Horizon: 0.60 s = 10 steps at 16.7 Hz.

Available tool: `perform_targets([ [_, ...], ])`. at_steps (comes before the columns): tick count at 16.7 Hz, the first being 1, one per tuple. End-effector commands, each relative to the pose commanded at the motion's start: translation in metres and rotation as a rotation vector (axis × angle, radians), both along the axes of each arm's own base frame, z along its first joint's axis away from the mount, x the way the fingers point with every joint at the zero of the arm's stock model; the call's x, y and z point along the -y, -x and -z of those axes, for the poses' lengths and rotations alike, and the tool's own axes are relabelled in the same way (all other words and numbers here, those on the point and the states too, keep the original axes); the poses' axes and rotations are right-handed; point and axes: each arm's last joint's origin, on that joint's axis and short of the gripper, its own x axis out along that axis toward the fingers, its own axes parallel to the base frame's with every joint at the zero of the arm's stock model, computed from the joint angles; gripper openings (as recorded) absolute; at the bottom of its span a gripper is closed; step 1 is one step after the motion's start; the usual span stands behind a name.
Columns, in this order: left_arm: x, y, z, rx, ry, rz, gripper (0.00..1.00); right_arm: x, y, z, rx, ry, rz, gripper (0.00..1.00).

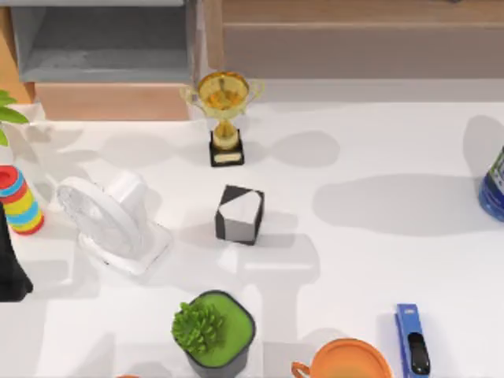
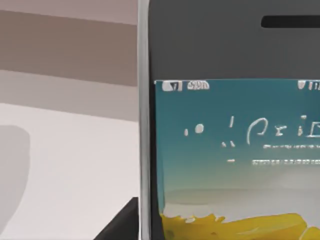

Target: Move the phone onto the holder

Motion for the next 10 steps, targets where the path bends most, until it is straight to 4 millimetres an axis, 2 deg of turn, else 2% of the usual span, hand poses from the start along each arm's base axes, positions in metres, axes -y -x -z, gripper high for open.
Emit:
perform_targets([
  [4,0.0,0.0,0.0,0.0,0.0,0.0,1.0,0.0,0.0,0.0,0.0,0.0,0.0,0.98],
  [10,0.0,0.0,0.0,0.0,0.0,0.0,1.0,0.0,0.0,0.0,0.0,0.0,0.0,1.0],
])
